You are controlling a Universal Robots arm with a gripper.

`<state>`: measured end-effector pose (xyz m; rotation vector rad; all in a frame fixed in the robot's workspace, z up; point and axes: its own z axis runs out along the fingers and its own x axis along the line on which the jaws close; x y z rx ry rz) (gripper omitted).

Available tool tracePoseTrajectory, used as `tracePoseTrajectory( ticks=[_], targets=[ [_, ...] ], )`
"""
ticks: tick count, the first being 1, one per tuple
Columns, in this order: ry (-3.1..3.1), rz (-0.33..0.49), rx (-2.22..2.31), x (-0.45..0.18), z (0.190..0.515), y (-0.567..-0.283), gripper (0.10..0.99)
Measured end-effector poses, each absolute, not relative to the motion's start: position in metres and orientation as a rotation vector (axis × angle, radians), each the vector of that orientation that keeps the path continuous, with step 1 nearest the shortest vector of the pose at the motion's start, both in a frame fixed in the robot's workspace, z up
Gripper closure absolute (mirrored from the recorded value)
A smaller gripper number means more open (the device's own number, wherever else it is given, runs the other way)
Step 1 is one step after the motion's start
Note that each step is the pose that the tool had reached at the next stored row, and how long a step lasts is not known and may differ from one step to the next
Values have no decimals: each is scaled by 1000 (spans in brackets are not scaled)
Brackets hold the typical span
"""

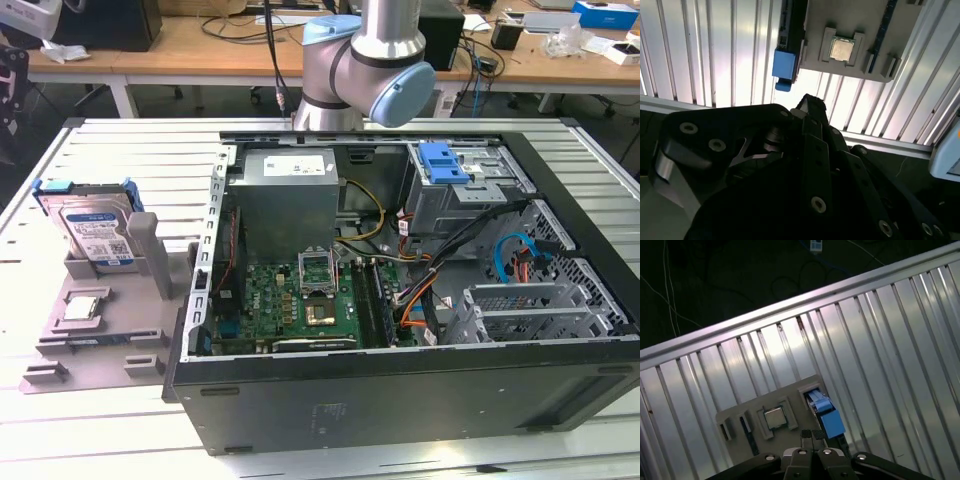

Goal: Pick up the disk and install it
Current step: 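Pick up the disk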

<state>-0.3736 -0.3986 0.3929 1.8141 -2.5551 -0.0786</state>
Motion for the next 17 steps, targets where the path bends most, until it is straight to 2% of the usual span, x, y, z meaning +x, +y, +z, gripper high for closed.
tracePoseTrajectory(
  ticks=[17],
  targets=[
    [-2410,-78,1997,-374,393,-399,980]
  ],
)
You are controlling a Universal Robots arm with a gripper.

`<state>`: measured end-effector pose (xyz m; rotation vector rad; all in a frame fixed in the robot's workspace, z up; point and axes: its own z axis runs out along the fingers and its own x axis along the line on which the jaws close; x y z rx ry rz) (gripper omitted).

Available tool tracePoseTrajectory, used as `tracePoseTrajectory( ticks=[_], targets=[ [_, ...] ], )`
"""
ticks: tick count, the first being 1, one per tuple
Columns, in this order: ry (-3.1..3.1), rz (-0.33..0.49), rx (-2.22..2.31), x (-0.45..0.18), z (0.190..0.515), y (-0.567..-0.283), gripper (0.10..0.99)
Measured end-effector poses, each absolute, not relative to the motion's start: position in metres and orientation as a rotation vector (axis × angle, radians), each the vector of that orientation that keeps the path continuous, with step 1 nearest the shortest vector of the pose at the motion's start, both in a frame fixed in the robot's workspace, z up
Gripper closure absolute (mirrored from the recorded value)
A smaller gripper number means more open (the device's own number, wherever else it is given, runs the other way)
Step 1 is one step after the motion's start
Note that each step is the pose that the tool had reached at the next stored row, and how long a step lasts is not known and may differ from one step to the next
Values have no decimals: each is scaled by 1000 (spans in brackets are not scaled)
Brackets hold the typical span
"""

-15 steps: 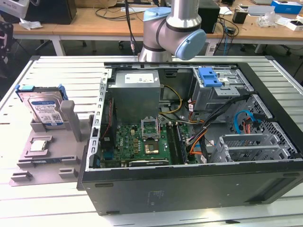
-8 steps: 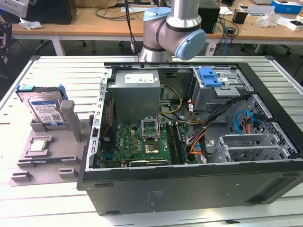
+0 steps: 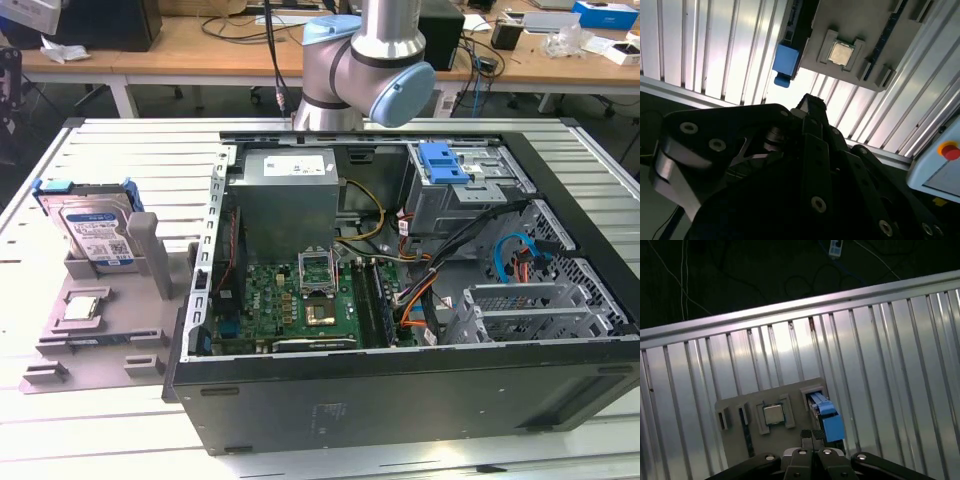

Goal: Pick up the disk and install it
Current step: 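Pick up the disk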

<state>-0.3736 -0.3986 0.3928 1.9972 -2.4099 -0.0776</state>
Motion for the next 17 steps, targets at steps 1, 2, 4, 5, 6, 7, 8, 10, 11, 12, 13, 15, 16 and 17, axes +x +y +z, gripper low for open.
tracePoseTrajectory(
  ticks=[1,2,4,5,6,7,8,10,11,12,13,15,16,17],
  targets=[
    [-2398,-77,2011,-374,393,-399,980],
    [-2390,-77,2020,-374,393,-399,980],
    [-2383,-77,2028,-374,393,-399,980],
    [-2383,-77,2028,-374,393,-399,980],
    [-2383,-77,2028,-374,393,-399,980],
    [-2383,-77,2028,-374,393,-399,980],
    [-2383,-77,2028,-374,393,-399,980],
    [-2383,-77,2029,-374,393,-399,980],
    [-2383,-77,2029,-374,393,-399,980],
    [-2383,-77,2029,-374,393,-399,973],
    [-2382,-77,2029,-374,393,-399,918],
    [-2382,-77,2029,-374,393,-399,792],
    [-2382,-77,2029,-374,393,-399,729],
    [-2382,-77,2029,-374,393,-399,671]
  ],
)
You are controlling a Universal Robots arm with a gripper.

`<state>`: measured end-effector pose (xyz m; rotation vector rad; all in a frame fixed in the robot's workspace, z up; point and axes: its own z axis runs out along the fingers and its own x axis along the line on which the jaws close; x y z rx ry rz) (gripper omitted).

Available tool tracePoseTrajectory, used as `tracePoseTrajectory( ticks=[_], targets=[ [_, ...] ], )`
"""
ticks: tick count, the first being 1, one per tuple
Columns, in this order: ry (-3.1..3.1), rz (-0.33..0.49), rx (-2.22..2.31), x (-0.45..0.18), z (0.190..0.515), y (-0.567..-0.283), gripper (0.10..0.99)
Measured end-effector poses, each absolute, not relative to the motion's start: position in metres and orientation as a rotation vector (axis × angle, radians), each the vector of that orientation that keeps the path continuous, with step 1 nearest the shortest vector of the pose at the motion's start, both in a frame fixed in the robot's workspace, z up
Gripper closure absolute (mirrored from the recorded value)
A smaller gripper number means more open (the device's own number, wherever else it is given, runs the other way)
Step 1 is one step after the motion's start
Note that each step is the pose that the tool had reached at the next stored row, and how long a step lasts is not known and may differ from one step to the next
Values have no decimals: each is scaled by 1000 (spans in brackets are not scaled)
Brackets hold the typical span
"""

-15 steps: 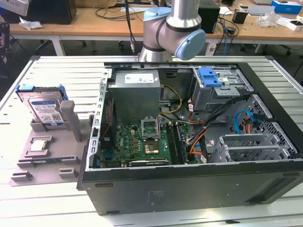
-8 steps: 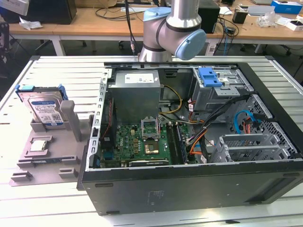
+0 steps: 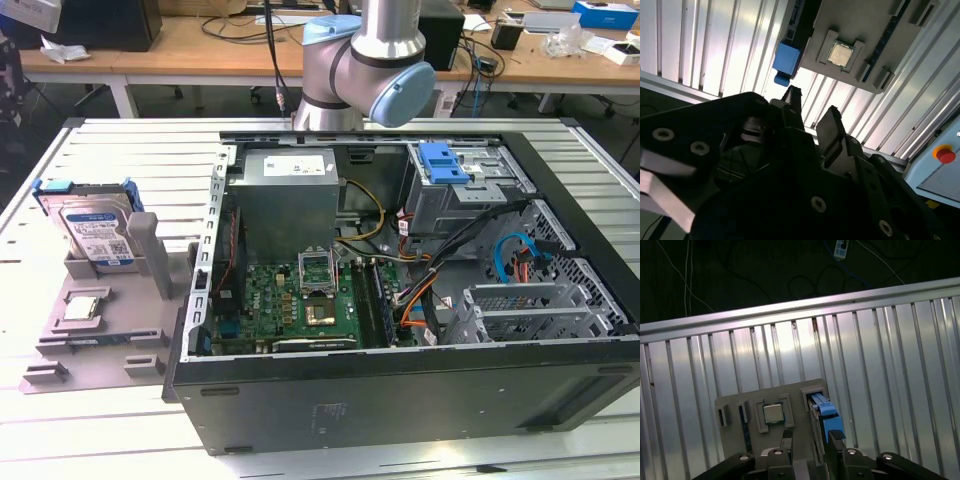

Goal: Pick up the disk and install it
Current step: 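Pick up the disk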

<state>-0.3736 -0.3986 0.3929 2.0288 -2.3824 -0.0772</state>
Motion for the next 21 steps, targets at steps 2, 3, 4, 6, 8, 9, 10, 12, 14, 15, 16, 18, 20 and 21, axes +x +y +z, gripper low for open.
tracePoseTrajectory(
  ticks=[2,3,4,6,8,9,10,12,14,15,16,18,20,21],
  targets=[
    [-2382,-77,2029,-374,393,-399,549],
    [-2382,-77,2029,-374,393,-399,549],
    [-2382,-77,2029,-374,393,-399,549],
    [-2382,-77,2029,-374,393,-399,486],
    [-2382,-77,2030,-373,393,-397,486],
    [-2377,-77,2035,-373,393,-396,486],
    [-2368,-77,2045,-372,393,-395,486],
    [-2357,-77,2058,-371,392,-393,486],
    [-2356,-77,2059,-369,390,-392,486],
    [-2356,-77,2058,-368,388,-391,486],
    [-2355,-77,2060,-365,381,-389,486],
    [-2355,-77,2060,-364,379,-389,486],
    [-2354,-77,2060,-363,377,-389,486],
    [-2354,-77,2061,-362,374,-388,486]
  ],
)
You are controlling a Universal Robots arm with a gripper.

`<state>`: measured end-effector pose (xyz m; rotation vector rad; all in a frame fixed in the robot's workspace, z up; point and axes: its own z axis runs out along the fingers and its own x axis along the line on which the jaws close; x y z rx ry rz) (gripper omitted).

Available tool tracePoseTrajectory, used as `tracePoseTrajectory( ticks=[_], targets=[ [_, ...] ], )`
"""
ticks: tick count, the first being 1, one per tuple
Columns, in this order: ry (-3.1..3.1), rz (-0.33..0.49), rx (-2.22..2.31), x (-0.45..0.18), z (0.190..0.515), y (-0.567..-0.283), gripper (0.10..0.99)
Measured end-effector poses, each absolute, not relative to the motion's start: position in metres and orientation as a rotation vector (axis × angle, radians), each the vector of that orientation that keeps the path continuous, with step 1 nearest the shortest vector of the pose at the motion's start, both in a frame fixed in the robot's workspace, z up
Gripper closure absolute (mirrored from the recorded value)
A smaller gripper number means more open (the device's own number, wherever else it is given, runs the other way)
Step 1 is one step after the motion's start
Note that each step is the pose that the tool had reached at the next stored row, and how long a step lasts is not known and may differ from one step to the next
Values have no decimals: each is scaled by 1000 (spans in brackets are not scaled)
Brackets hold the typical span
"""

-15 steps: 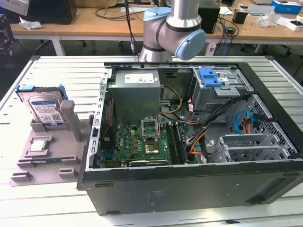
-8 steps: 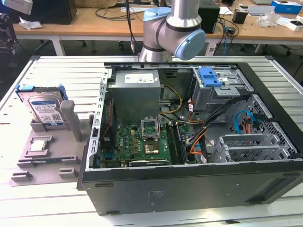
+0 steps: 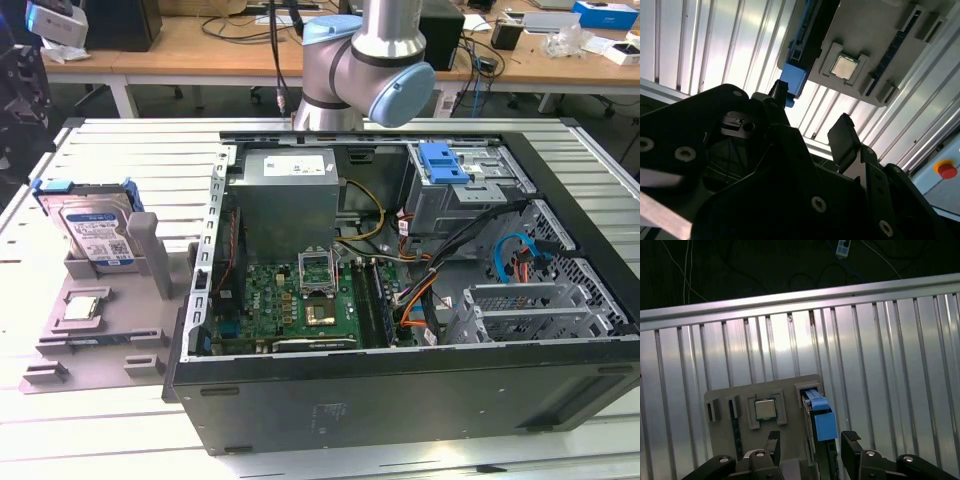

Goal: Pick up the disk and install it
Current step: 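Pick up the disk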

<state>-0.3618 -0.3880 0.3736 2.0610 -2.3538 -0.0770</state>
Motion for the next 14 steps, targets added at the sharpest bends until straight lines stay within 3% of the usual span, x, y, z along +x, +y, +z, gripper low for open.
tracePoseTrajectory(
  ticks=[14],
  targets=[
    [-2347,-77,2068,-355,357,-384,486]
  ],
)
